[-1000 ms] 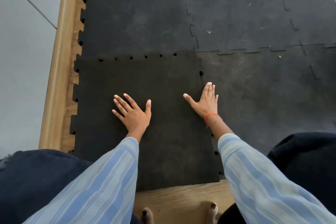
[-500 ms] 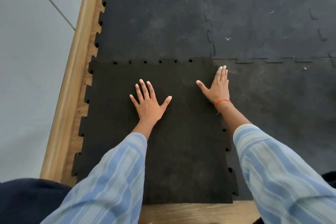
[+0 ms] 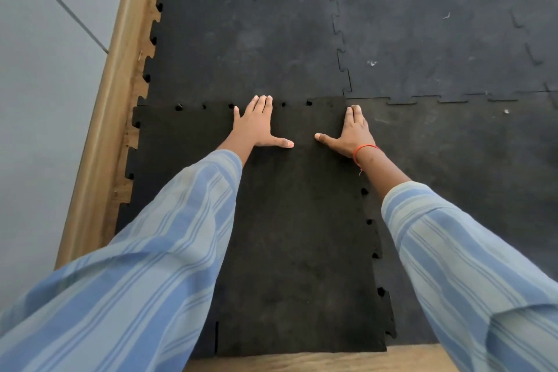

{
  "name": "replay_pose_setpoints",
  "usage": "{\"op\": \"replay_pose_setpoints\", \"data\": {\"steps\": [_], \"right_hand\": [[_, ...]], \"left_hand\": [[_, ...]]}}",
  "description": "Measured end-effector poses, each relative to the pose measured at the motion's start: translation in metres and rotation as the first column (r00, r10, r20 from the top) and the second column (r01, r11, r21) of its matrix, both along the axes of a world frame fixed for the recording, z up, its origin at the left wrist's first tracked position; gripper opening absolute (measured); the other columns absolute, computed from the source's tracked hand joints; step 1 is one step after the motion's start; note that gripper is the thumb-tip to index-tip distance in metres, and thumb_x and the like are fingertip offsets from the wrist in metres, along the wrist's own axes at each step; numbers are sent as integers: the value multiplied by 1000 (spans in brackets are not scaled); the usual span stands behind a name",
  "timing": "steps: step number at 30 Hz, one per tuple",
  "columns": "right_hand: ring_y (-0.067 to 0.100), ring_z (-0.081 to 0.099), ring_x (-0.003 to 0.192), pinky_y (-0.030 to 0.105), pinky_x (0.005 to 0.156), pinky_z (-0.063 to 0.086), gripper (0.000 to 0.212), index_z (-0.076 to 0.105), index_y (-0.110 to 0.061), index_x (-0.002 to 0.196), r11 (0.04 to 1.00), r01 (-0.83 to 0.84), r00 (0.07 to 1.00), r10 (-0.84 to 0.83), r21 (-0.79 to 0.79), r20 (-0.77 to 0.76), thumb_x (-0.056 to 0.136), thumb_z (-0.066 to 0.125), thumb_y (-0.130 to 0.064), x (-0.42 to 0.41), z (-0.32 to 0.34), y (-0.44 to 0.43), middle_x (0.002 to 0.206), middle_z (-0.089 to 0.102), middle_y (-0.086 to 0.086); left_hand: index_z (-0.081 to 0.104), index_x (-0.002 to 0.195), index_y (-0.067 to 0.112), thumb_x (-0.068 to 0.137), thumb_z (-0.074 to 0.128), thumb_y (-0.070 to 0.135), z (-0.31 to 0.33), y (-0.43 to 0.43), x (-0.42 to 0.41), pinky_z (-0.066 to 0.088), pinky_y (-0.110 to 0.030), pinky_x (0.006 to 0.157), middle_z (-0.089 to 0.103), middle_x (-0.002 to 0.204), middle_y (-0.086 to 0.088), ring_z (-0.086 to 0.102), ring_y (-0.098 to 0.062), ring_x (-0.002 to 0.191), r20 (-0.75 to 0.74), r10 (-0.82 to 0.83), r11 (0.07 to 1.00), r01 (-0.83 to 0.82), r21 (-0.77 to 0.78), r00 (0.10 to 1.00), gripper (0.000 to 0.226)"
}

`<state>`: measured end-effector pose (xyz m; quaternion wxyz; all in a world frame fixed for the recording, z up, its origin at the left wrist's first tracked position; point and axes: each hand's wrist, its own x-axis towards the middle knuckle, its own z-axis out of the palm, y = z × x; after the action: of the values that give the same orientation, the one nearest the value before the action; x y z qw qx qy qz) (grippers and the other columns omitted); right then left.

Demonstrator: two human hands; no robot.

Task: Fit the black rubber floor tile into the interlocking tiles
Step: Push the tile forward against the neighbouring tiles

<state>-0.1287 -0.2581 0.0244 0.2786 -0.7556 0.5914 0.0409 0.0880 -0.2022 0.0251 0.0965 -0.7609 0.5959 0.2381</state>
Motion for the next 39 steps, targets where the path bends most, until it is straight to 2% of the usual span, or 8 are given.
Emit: {"op": "replay_pose_setpoints", "data": {"steps": [5, 10, 15, 20, 24, 31, 35, 39], "right_hand": [[22, -19, 145, 42, 119, -3, 113, -13, -6, 149, 996, -92, 985, 88, -23, -147, 78, 37, -78, 0, -10, 5, 158, -22, 8], [21, -23, 144, 43, 118, -10, 115, -16, -7, 148, 992, -122, 972, 114, -25, -205, 75, 24, -85, -2, -21, 6, 157, -24, 9], [21, -21, 145, 42, 117, -10, 111, -15, -7, 149, 993, -118, 972, 110, -29, -208, 77, 24, -83, -3, -22, 5, 158, -22, 8], [19, -10, 147, 41, 121, -2, 86, -5, -6, 150, 967, -111, 973, 58, -231, -224, 91, 12, -66, -8, -33, 40, 160, -8, 9], [21, -7, 148, 39, 120, -3, 87, -3, -4, 150, 971, -121, 969, 71, -206, -235, 91, 14, -65, -9, -33, 42, 160, -6, 11], [18, -18, 146, 43, 119, -8, 90, -13, -8, 149, 989, -150, 957, 143, -10, -251, 90, 20, -67, -8, -21, 17, 158, -20, 6], [18, -19, 145, 45, 118, -8, 94, -15, -9, 149, 990, -137, 964, 131, -11, -230, 87, 21, -71, -9, -22, 23, 158, -22, 5], [18, -19, 145, 46, 118, -9, 96, -14, -8, 149, 991, -123, 971, 110, -47, -214, 86, 19, -73, -8, -26, 27, 158, -21, 5]], "left_hand": [[-22, 149, 14, 65, 42, 90, -3, -2, -2, -3, -58, 116, -28, 157, 1, -20, -19, 146, 21, -19, 995, 17, 98, 1000, 130], [-25, 147, 13, 65, 35, 92, -9, -1, -3, -7, -59, 115, -33, 155, 0, -23, -20, 145, 27, -29, 994, 26, 108, 999, 129], [-20, 150, 12, 74, 21, 88, -19, 15, -8, -7, -57, 115, -28, 157, -4, -21, -21, 145, 65, -45, 999, 45, -1, 997, 115], [-16, 151, 14, 83, 14, 80, -29, 33, -19, -9, -54, 116, -25, 158, -2, -22, -18, 145, 56, 3, 995, 2, -95, 998, 100], [-17, 151, 14, 83, 17, 80, -28, 30, -17, -11, -54, 115, -26, 158, -1, -23, -18, 145, 27, 25, 997, -23, -76, 999, 101], [-20, 149, 8, 83, 23, 80, -17, 27, -7, -8, -51, 117, -29, 156, -6, -23, -20, 144, -22, 58, 998, -58, 1, 998, 106], [-20, 148, 4, 81, 17, 82, -20, 51, 20, -8, -47, 117, -30, 155, -14, -24, -24, 144, 66, 252, 967, -249, -59, 965, 109], [-20, 148, 6, 78, 13, 85, -22, 57, 34, -8, -49, 117, -29, 156, -9, -23, -21, 145, 71, 272, 962, -270, -37, 960, 111]]}}
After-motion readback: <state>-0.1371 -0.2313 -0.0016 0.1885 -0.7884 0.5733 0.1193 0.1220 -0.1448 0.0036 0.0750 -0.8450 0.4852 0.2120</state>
